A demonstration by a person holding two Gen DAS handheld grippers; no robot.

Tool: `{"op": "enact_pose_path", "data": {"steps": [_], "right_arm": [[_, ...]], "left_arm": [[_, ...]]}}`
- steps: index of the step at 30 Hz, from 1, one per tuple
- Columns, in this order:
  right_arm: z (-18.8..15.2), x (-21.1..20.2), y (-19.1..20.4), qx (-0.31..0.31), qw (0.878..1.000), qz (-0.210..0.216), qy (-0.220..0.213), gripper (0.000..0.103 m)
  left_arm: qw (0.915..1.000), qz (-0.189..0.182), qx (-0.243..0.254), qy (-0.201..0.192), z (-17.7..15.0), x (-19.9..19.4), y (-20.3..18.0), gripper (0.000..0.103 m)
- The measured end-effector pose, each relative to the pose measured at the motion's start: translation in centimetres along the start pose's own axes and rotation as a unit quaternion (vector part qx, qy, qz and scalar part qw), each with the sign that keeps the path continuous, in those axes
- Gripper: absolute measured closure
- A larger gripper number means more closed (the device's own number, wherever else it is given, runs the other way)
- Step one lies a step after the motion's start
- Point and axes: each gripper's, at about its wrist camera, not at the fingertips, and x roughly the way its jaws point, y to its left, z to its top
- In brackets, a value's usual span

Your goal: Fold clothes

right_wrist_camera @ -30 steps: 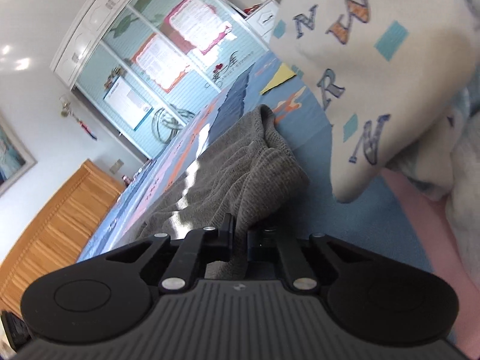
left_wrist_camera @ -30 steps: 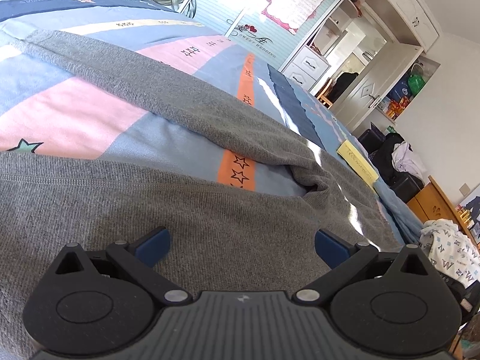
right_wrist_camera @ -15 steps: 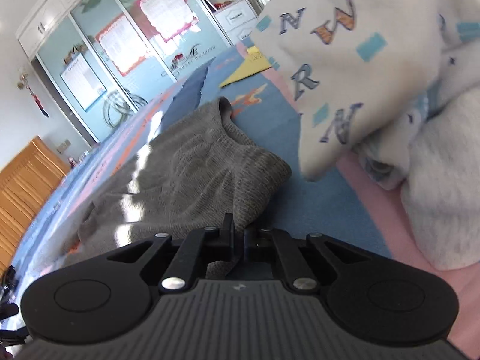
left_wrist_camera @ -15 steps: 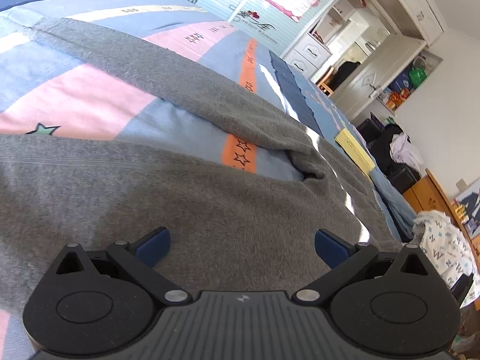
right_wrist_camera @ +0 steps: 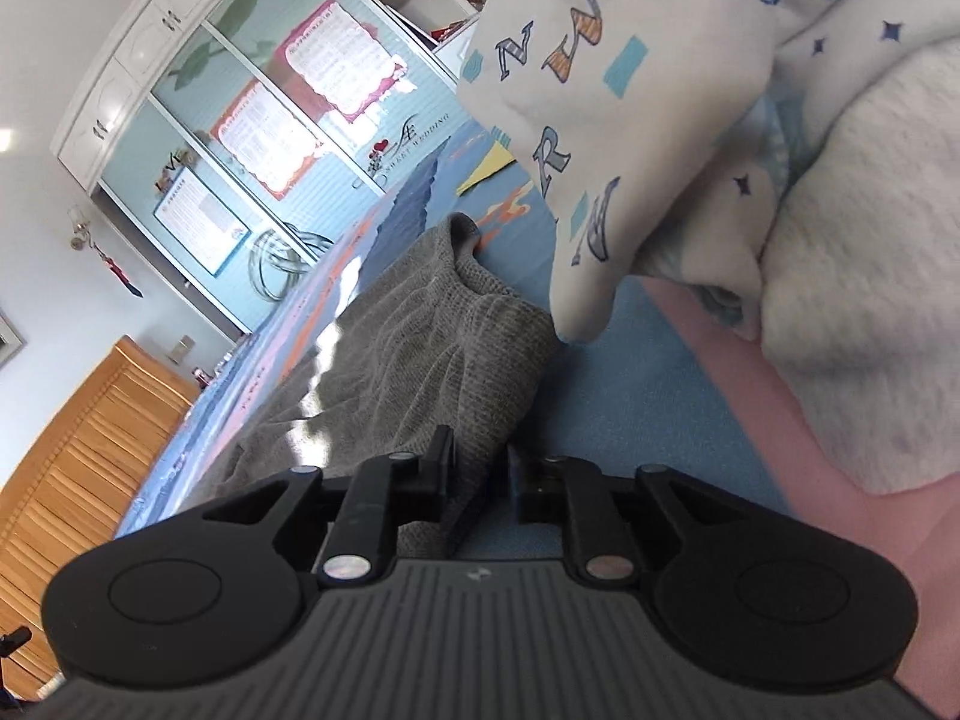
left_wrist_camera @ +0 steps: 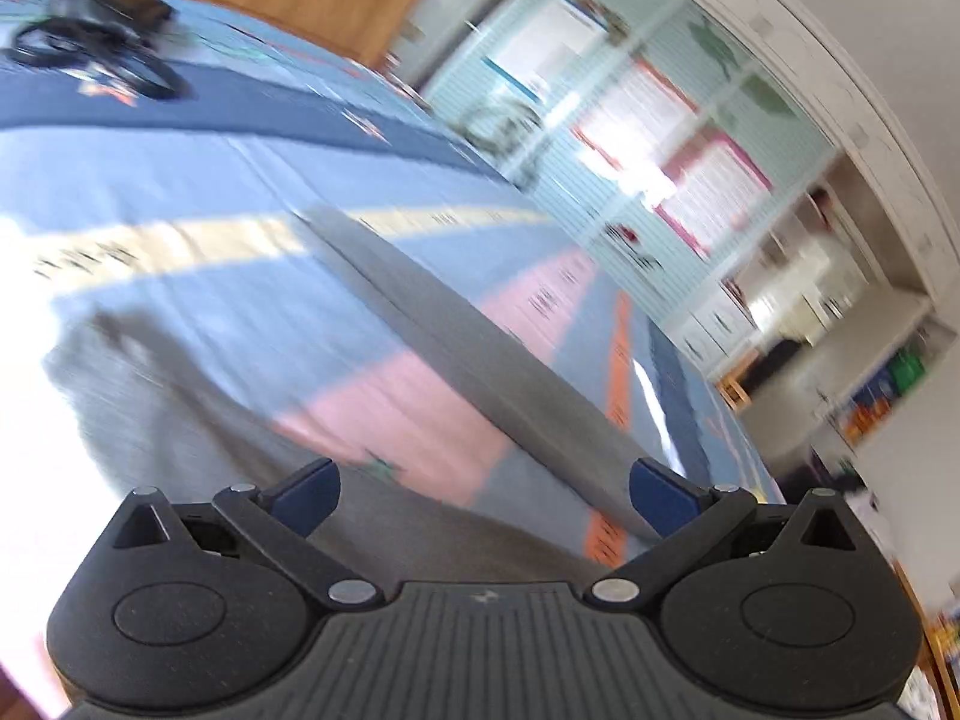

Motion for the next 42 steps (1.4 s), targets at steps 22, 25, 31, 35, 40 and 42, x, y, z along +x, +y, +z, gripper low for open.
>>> {"op": "enact_pose_path", "data": {"steps": [22, 25, 31, 35, 40, 42], "right_arm": [[-9.2, 4.4, 16.5, -0.062, 0.969, 0.211, 0.114, 0.029], [-9.9, 7.1, 15.7, -0.042, 0.969, 0.204, 0.129, 0.032], [-9.9, 6.5, 14.8, -0.034, 0.966, 0.228, 0.117, 0.036], [-10.5, 6.5, 15.9, -0.056, 0.967, 0.222, 0.116, 0.033], [-10.8, 6.2, 16.0, -0.065, 0.965, 0.226, 0.116, 0.030], [-10.7, 6.1, 15.6, -0.062, 0.963, 0.234, 0.116, 0.030]], "left_arm": [[0.9779, -0.088, 0.118, 0.148, -4.0, 6.2, 1.2, 0.009], [0.9818, -0.067, 0.107, 0.142, -1.2, 6.6, 4.7, 0.036], [0.9877, -0.048, 0.093, 0.116, 1.4, 5.5, 6.4, 0.050], [0.9870, -0.066, 0.105, 0.103, 0.8, 3.3, 3.4, 0.008], [0.9681, -0.078, 0.168, 0.169, -3.1, 4.4, 0.3, 0.005], [0.9700, -0.057, 0.170, 0.164, -3.1, 4.4, 2.0, 0.012]]}}
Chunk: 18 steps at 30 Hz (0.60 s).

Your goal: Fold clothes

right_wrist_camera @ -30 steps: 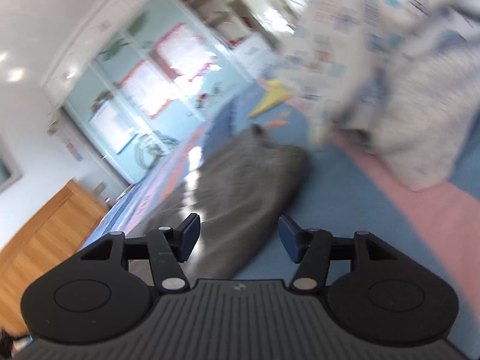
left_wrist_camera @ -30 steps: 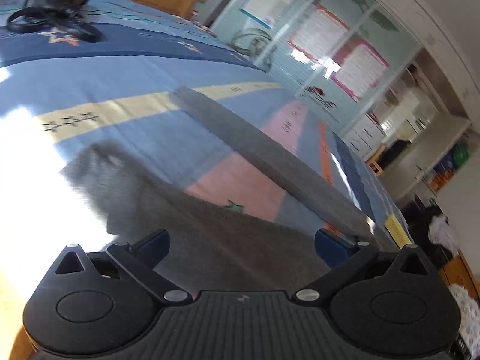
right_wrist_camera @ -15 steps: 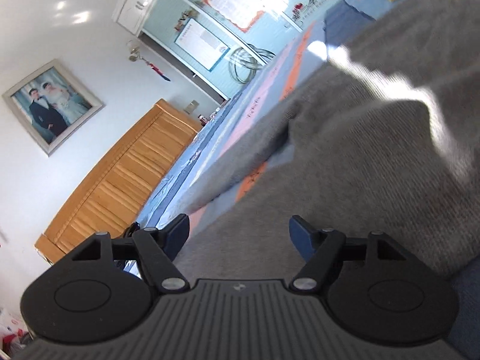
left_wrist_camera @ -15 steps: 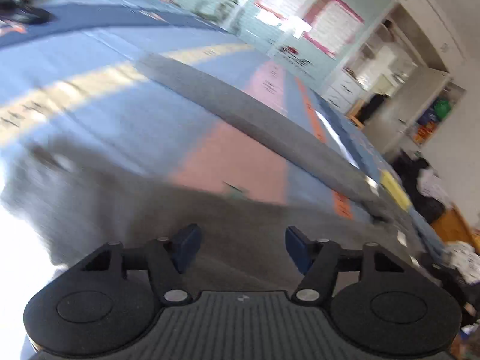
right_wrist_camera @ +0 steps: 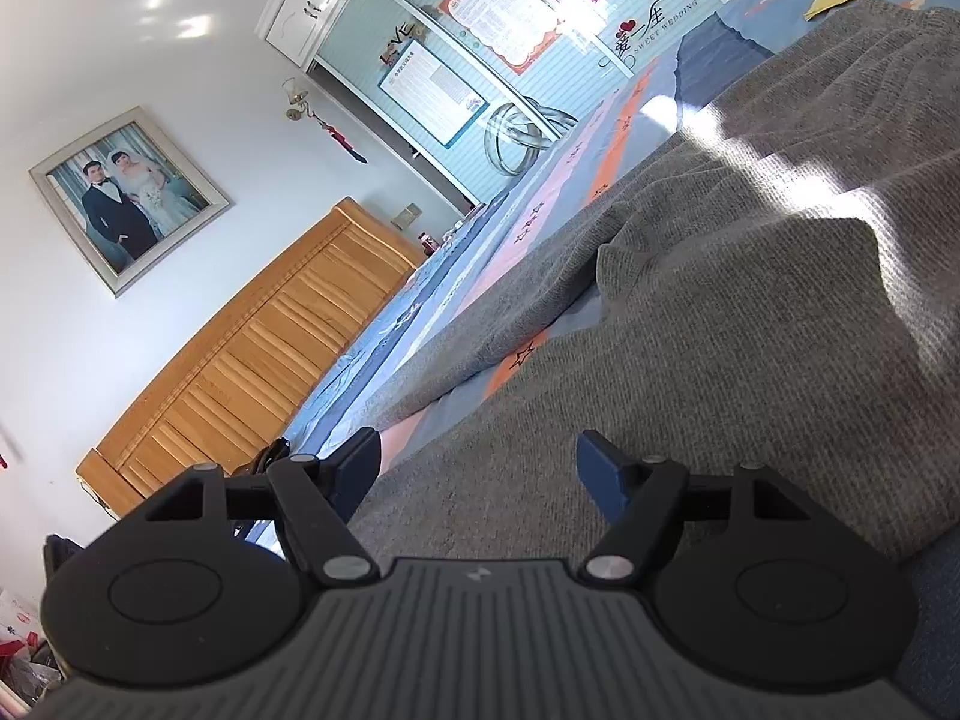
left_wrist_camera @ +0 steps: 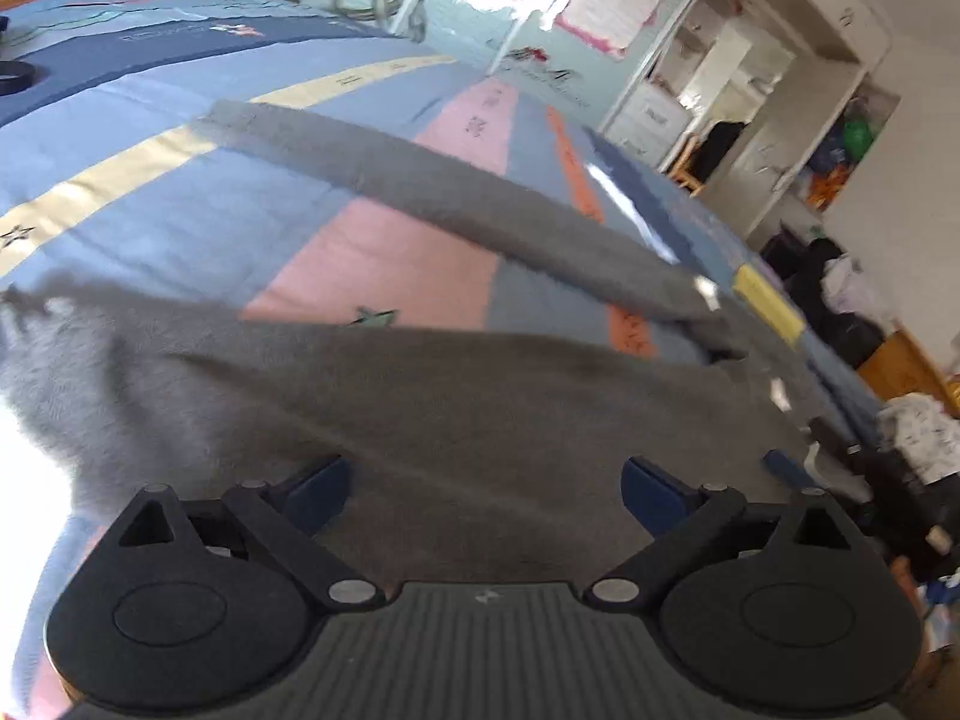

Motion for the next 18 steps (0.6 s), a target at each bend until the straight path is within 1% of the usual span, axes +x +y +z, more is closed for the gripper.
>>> {"op": "enact_pose_path", "data": {"steps": [1, 2, 3, 4, 5, 6, 7, 8, 9, 10, 14, 15, 16, 18], "right_arm": [[0.0, -0.1, -0.2, 0.004, 1.000, 0.005, -0.002, 0.030], [0.0, -0.2, -0.3, 0.008, 1.000, 0.009, -0.004, 0.030], [0.0, -0.1, -0.4, 0.010, 1.000, 0.013, -0.004, 0.030], [0.0, -0.1, -0.5, 0.012, 1.000, 0.015, -0.004, 0.030], [0.0, -0.1, -0.5, 0.012, 1.000, 0.015, -0.004, 0.030], [0.0, -0.1, -0.5, 0.012, 1.000, 0.015, -0.004, 0.030], [0.0, -0.1, -0.5, 0.012, 1.000, 0.016, -0.005, 0.030], [0.0, -0.1, -0.6, 0.012, 1.000, 0.017, -0.005, 0.030], [0.0, -0.1, -0.6, 0.013, 1.000, 0.018, -0.006, 0.030], [0.1, -0.1, -0.7, 0.014, 1.000, 0.018, -0.006, 0.030], [0.1, 0.0, -0.7, 0.015, 1.000, 0.018, -0.008, 0.030], [0.1, 0.1, -0.7, 0.015, 1.000, 0.018, -0.008, 0.030], [0.1, 0.1, -0.7, 0.015, 1.000, 0.018, -0.008, 0.030], [0.1, 0.1, -0.9, 0.017, 1.000, 0.020, -0.009, 0.030]], "left_arm": [[0.9999, 0.002, -0.011, -0.010, 0.1, -0.6, 1.2, 0.012], [0.9992, 0.028, -0.021, -0.017, 0.5, -1.1, 2.2, 0.012], [0.9968, 0.072, -0.024, -0.025, 1.0, -1.7, 3.3, 0.012], [0.9918, 0.121, -0.025, -0.033, 1.5, -2.4, 4.3, 0.012], [0.9867, 0.153, -0.037, -0.039, 2.0, -3.1, 5.5, 0.011], [0.9835, 0.163, -0.065, -0.045, 2.3, -4.0, 6.8, 0.011], [0.9819, 0.155, -0.093, -0.055, 2.5, -5.0, 7.6, 0.011], [0.9827, 0.135, -0.109, -0.065, 2.6, -5.7, 7.8, 0.009], [0.9841, 0.110, -0.118, -0.074, 2.7, -6.3, 7.7, 0.005], [0.9845, 0.102, -0.120, -0.078, 2.8, -6.4, 7.6, 0.004], [0.9839, 0.121, -0.111, -0.071, 2.7, -5.8, 7.0, 0.003], [0.9836, 0.125, -0.109, -0.070, 2.7, -5.6, 6.8, 0.005], [0.9834, 0.130, -0.106, -0.068, 2.7, -5.5, 6.7, 0.009], [0.9828, 0.140, -0.102, -0.065, 2.7, -5.2, 6.4, 0.011]]}}
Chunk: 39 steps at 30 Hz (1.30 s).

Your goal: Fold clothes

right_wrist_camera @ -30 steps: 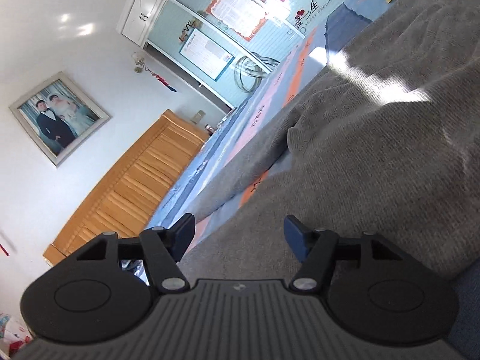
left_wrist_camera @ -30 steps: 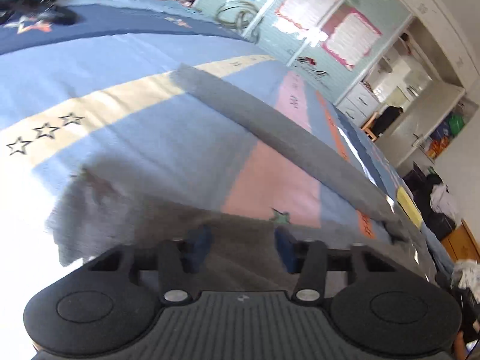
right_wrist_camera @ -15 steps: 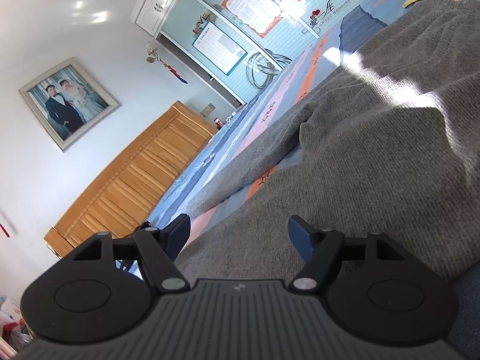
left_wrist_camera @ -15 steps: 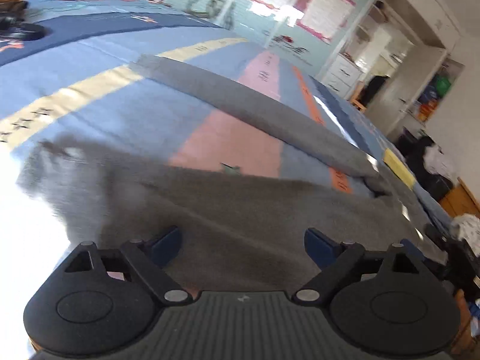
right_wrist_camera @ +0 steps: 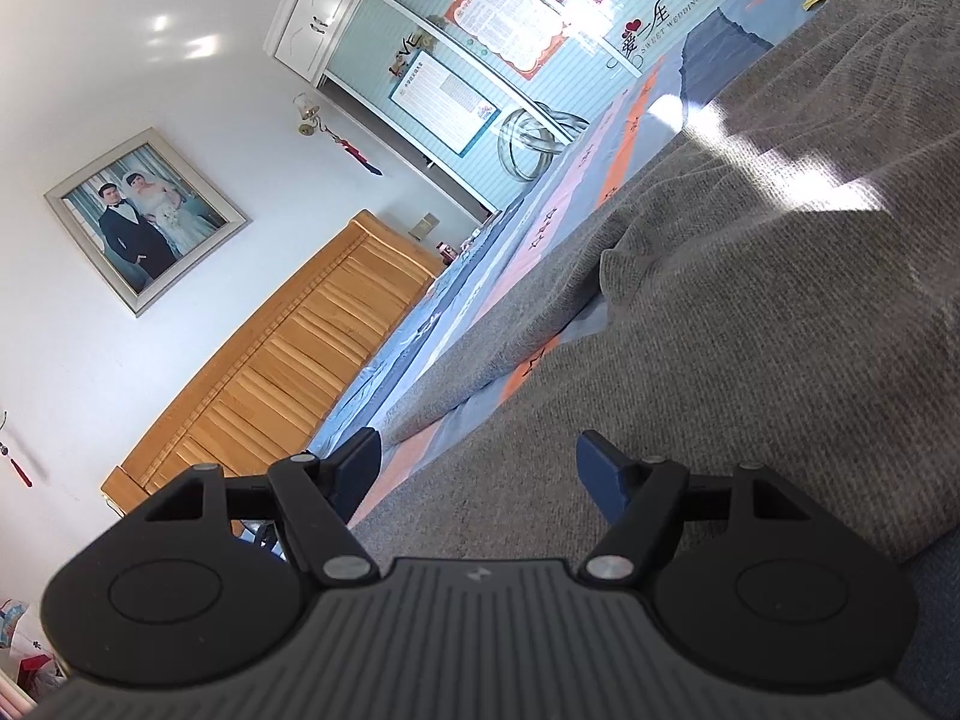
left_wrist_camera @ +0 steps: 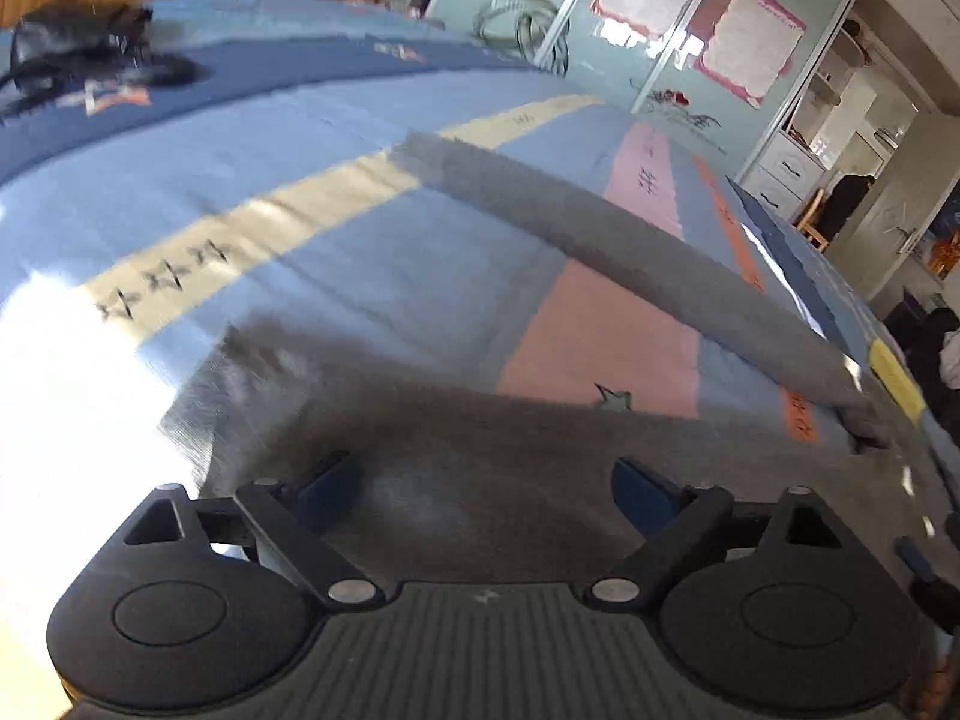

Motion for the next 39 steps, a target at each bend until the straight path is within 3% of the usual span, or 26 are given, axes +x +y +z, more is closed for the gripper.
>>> {"op": "enact_pose_path", "data": {"steps": [6, 8, 11, 14, 17, 21, 24, 27, 31, 36, 39], "right_arm": [[-0.1, -0.1, 0.2, 0.003, 1.000, 0.001, -0.002, 0.030], [0.0, -0.1, 0.1, 0.004, 1.000, 0.002, -0.003, 0.030], [0.1, -0.2, -0.2, 0.005, 1.000, 0.004, -0.005, 0.030], [0.3, -0.2, -0.5, 0.008, 1.000, 0.008, -0.006, 0.030], [0.4, -0.3, -0.8, 0.011, 1.000, 0.012, -0.007, 0.030], [0.4, -0.2, -0.8, 0.012, 1.000, 0.015, -0.007, 0.030], [0.5, -0.2, -0.8, 0.012, 1.000, 0.015, -0.007, 0.030], [0.5, -0.1, -0.7, 0.011, 1.000, 0.014, -0.007, 0.030], [0.6, -0.2, -0.3, 0.011, 1.000, 0.014, -0.007, 0.030], [0.5, -0.1, -0.3, 0.012, 1.000, 0.016, -0.007, 0.030], [0.5, -0.1, -0.4, 0.013, 1.000, 0.018, -0.008, 0.030]], "left_arm": [[0.9994, 0.028, 0.017, 0.004, -0.4, 0.6, -1.1, 0.006], [0.9995, -0.013, 0.022, 0.018, -1.0, 0.1, -2.2, 0.004], [0.9937, -0.066, 0.080, 0.044, -2.8, 0.6, -6.1, 0.004], [0.9874, -0.073, 0.127, 0.059, -4.2, 1.8, -9.1, 0.003], [0.9860, -0.030, 0.151, 0.064, -5.2, 3.0, -9.6, 0.003], [0.9758, 0.076, 0.195, 0.064, -5.7, 2.9, -9.6, 0.001], [0.9755, 0.097, 0.188, 0.060, -5.4, 2.2, -9.0, 0.001], [0.9677, 0.125, 0.211, 0.058, -5.7, 1.5, -9.9, 0.001], [0.9708, 0.075, 0.219, 0.063, -6.3, 0.3, -12.4, 0.001], [0.9632, 0.024, 0.259, 0.067, -8.1, 1.3, -17.0, 0.001], [0.9558, 0.033, 0.282, 0.079, -9.2, 2.6, -18.1, 0.001]]}}
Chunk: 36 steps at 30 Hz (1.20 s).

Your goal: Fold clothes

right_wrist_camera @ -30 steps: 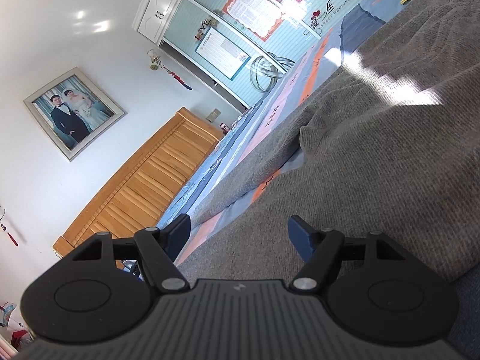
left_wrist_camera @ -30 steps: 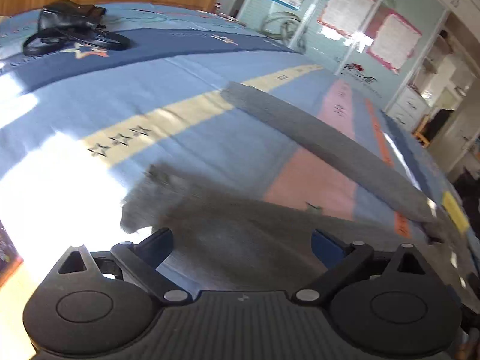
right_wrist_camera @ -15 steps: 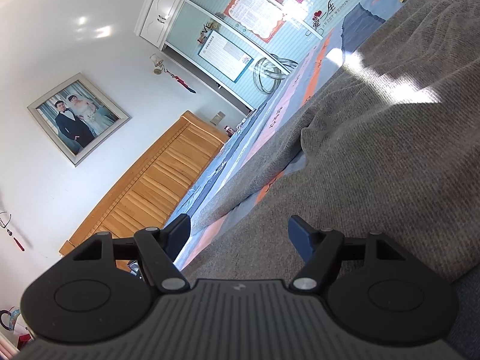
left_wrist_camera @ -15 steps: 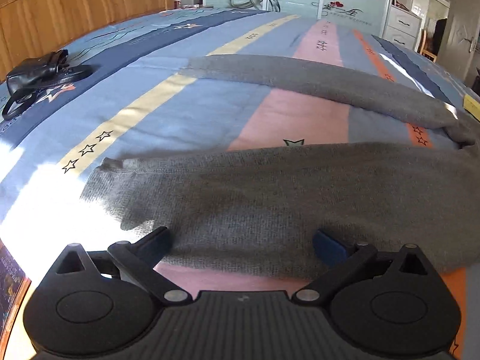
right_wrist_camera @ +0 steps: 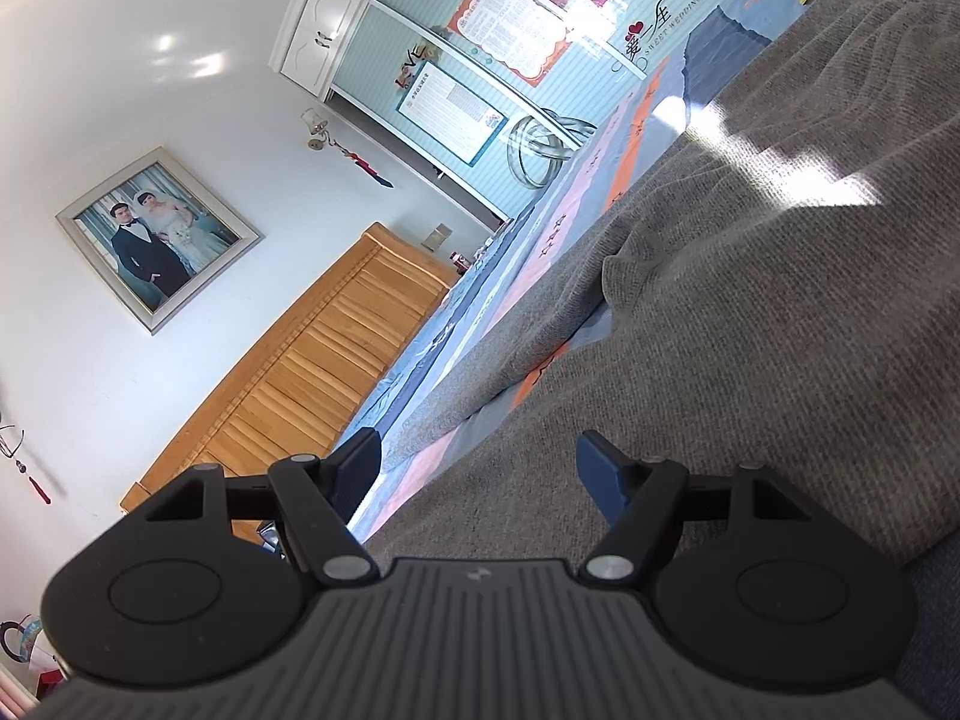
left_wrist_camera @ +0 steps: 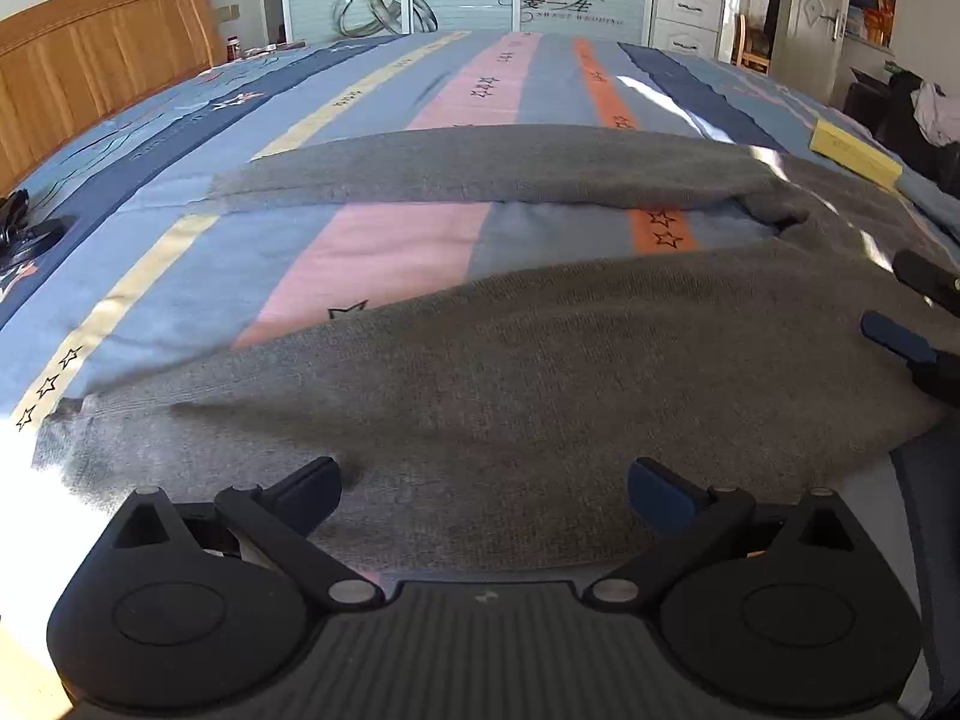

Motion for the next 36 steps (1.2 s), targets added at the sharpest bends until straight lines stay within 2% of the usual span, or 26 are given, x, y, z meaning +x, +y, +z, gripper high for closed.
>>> {"op": "enact_pose_path", "data": {"steps": [3, 9, 12, 15, 19, 22, 25, 27, 28, 30, 33, 35, 36], "right_arm": [[0.0, 0.1, 0.0, 0.001, 1.000, 0.001, 0.000, 0.030], [-0.2, 0.0, -0.2, 0.002, 1.000, 0.002, -0.001, 0.030], [-0.2, 0.0, -0.3, 0.001, 1.000, 0.001, -0.001, 0.030], [-0.2, -0.1, -0.3, 0.001, 1.000, 0.001, -0.002, 0.030], [-0.3, -0.1, -0.2, -0.001, 1.000, -0.001, -0.002, 0.030], [-0.3, -0.1, -0.2, -0.002, 1.000, -0.002, -0.003, 0.030], [-0.2, -0.1, -0.1, -0.002, 1.000, -0.003, -0.001, 0.030], [-0.2, -0.1, 0.0, -0.006, 1.000, -0.007, 0.003, 0.030], [-0.2, 0.0, 0.2, -0.009, 1.000, -0.011, 0.005, 0.030], [-0.5, 0.5, 1.7, -0.062, 0.997, -0.044, 0.021, 0.029], [-0.9, 1.2, 4.0, -0.144, 0.984, -0.096, 0.045, 0.026], [-1.2, 1.7, 5.6, -0.199, 0.969, -0.131, 0.061, 0.018], [-1.4, 1.9, 6.4, -0.226, 0.961, -0.147, 0.069, 0.010]], "left_arm": [[0.9998, 0.009, -0.015, 0.009, -0.6, 0.6, 1.1, 0.000], [0.9972, 0.025, -0.070, 0.007, -1.2, 0.3, 5.9, 0.000], [0.9956, 0.029, -0.089, 0.004, -0.9, -0.2, 6.7, 0.001], [0.9971, 0.039, -0.064, -0.015, 0.0, -1.1, 4.8, 0.001], [0.9988, -0.006, -0.026, -0.040, 2.1, -1.6, 0.9, 0.001], [0.9987, -0.019, 0.004, -0.047, 3.4, -0.7, -2.6, 0.001], [0.9979, -0.022, 0.047, -0.040, 3.3, 1.1, -5.8, 0.001], [0.9981, -0.022, 0.055, -0.018, 2.6, 2.6, -6.7, 0.001], [0.9982, -0.028, 0.049, -0.020, 2.1, 3.1, -6.6, 0.000], [0.9984, -0.035, 0.035, -0.025, 2.1, 3.6, -6.0, 0.001], [0.9986, -0.038, 0.025, -0.026, 2.6, 4.2, -5.5, 0.001], [0.9986, -0.040, 0.022, -0.027, 2.8, 4.6, -5.3, 0.001], [0.9986, -0.040, 0.023, -0.026, 3.1, 4.7, -5.3, 0.000]]}}
